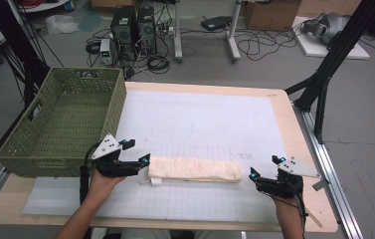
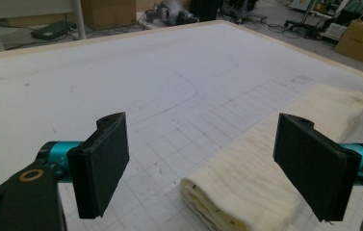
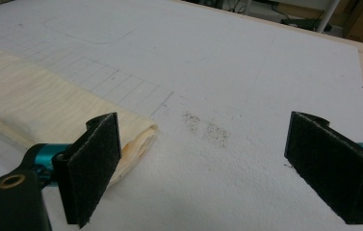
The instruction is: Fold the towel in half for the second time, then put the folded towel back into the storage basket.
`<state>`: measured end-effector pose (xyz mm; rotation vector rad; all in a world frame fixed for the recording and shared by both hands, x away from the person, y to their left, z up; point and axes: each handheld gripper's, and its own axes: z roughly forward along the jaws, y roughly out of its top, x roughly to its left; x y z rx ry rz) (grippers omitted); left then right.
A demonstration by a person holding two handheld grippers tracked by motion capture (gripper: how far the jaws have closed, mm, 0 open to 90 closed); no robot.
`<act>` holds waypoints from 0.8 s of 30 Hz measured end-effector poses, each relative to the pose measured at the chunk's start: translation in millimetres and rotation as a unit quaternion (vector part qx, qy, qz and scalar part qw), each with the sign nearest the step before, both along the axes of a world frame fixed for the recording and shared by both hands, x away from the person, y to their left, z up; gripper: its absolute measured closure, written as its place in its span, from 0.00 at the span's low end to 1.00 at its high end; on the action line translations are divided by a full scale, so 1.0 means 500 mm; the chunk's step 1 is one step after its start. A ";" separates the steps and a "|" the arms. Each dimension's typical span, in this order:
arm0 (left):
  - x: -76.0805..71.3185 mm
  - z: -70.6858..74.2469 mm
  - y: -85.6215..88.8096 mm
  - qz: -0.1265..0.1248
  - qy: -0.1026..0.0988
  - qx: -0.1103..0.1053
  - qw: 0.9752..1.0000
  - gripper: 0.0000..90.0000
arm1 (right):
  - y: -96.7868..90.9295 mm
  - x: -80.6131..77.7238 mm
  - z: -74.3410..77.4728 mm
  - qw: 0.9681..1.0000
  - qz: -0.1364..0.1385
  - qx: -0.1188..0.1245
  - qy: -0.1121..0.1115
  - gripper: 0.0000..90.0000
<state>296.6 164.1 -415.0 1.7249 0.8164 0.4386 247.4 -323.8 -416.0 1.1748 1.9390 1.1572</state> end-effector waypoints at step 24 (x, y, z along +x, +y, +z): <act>0.005 -0.007 -0.007 -0.005 0.029 0.002 1.000 0.23 | -0.007 -0.001 0.000 1.000 -0.010 0.004 0.001 0.13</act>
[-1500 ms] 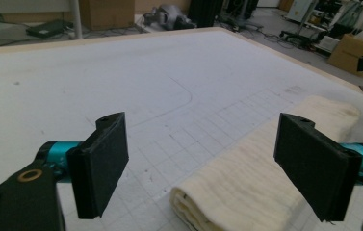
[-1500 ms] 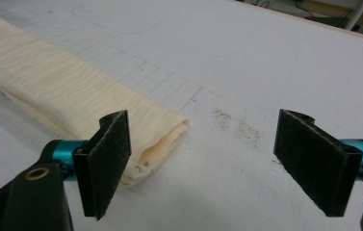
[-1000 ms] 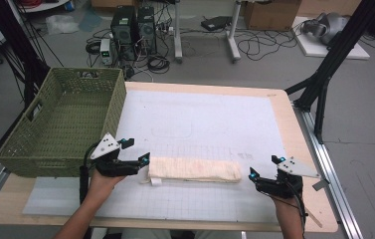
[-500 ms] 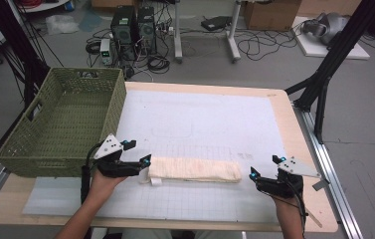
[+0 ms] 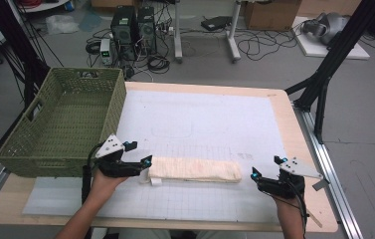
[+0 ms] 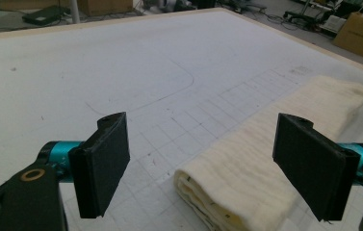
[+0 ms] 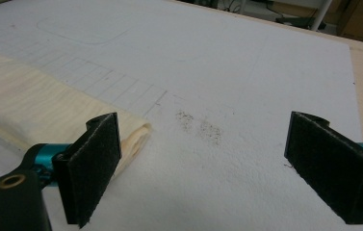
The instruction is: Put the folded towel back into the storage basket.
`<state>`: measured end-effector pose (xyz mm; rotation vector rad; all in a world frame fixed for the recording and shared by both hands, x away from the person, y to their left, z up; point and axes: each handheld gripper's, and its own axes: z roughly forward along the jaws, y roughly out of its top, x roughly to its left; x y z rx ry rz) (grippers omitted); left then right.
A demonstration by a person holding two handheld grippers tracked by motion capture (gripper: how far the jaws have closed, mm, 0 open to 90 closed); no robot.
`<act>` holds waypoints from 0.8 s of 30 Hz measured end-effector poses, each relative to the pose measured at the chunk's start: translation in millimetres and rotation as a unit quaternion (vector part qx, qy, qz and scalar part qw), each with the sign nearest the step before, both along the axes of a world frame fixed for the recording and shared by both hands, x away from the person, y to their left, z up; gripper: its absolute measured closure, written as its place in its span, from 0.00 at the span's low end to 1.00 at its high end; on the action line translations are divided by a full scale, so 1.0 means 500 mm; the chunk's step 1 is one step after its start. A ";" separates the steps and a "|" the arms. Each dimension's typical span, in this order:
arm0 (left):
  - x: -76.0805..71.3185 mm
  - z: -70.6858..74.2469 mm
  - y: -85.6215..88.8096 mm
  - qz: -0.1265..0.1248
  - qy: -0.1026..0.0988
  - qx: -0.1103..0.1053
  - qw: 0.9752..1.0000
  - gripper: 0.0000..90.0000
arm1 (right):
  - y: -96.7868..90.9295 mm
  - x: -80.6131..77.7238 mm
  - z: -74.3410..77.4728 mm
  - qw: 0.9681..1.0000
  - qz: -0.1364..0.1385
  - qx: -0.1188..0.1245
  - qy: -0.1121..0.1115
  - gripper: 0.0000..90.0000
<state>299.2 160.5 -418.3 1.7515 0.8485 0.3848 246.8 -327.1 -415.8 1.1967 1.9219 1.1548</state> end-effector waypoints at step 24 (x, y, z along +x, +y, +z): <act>0.007 -0.038 -0.019 -0.005 0.091 0.049 0.995 0.39 | 0.004 0.006 -0.008 1.000 0.013 -0.002 0.011 0.13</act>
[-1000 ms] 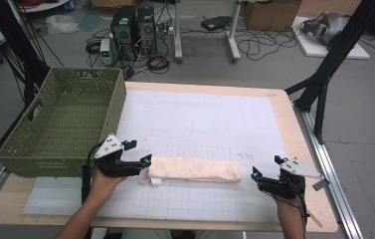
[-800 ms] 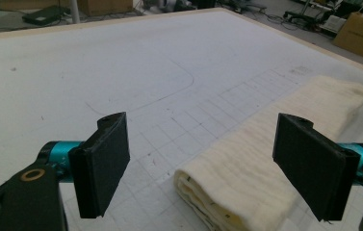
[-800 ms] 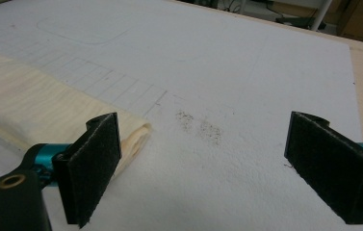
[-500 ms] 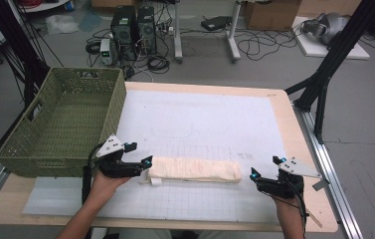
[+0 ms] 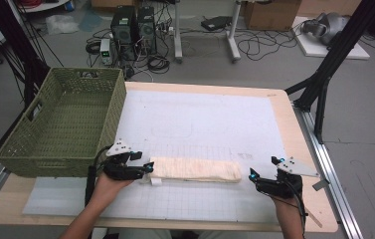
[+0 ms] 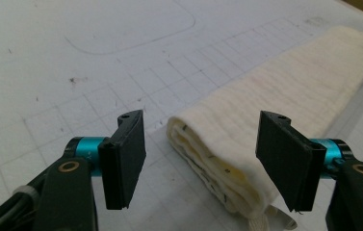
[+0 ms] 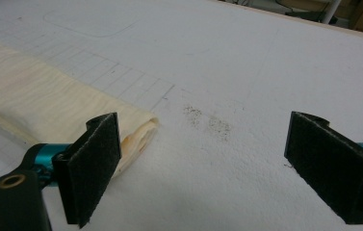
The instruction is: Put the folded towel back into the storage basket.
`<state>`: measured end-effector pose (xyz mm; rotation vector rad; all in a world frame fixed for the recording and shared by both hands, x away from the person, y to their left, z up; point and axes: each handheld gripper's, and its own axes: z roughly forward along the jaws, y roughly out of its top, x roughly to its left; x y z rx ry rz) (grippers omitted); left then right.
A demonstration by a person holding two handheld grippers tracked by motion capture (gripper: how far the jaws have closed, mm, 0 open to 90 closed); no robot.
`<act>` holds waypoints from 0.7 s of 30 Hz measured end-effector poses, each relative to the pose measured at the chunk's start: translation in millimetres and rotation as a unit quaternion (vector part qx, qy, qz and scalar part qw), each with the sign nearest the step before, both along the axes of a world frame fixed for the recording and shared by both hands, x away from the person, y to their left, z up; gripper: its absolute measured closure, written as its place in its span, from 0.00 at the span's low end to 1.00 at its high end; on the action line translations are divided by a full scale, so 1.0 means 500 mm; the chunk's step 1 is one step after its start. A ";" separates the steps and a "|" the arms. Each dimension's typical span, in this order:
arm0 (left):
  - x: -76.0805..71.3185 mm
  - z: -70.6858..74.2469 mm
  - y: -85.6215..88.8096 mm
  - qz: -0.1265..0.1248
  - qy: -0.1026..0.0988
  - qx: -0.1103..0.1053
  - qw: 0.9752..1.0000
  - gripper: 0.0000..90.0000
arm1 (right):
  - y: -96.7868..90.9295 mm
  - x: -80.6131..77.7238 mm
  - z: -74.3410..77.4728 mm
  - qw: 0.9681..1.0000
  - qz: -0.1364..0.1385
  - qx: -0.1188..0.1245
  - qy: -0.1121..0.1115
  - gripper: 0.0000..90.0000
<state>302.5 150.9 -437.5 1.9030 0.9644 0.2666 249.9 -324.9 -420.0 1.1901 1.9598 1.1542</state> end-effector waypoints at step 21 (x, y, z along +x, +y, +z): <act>-0.040 -0.021 -0.075 -0.006 -0.026 0.101 0.995 0.57 | 0.008 0.002 -0.003 1.000 0.011 -0.003 0.008 0.13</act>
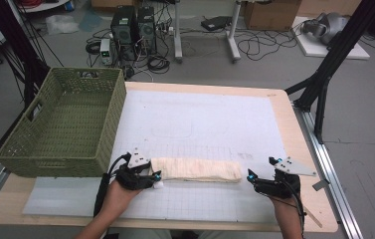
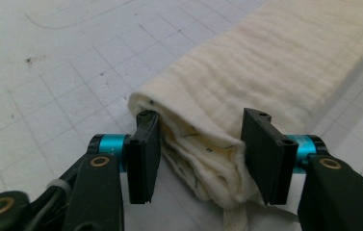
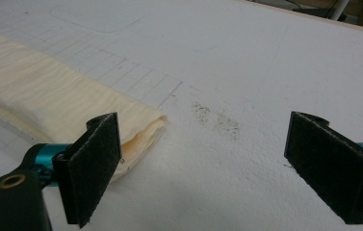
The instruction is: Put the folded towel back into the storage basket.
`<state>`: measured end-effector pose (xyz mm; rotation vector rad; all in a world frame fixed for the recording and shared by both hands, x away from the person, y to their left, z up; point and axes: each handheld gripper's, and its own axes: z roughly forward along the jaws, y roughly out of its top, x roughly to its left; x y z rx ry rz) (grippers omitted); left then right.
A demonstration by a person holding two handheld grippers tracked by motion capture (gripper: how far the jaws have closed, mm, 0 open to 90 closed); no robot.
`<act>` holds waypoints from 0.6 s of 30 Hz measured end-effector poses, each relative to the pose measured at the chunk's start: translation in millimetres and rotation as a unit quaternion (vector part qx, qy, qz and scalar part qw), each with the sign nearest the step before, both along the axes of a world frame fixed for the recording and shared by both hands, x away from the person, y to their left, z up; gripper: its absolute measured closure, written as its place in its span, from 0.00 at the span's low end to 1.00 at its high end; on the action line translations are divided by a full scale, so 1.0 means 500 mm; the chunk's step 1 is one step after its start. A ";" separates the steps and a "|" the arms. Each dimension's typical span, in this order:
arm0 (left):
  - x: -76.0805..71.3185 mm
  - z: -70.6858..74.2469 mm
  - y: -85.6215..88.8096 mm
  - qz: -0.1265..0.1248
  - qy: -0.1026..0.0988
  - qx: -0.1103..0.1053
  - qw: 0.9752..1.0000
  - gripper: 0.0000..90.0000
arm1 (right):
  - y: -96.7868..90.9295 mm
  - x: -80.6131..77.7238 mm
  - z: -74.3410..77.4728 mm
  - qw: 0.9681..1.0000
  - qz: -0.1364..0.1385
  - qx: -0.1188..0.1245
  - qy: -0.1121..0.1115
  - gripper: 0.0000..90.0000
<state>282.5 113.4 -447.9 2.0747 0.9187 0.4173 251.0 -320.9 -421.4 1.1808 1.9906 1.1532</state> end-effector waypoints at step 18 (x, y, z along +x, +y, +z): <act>0.004 0.006 0.013 -0.008 0.007 -0.062 0.998 0.89 | 0.006 0.006 -0.007 1.000 0.007 0.013 0.015 0.13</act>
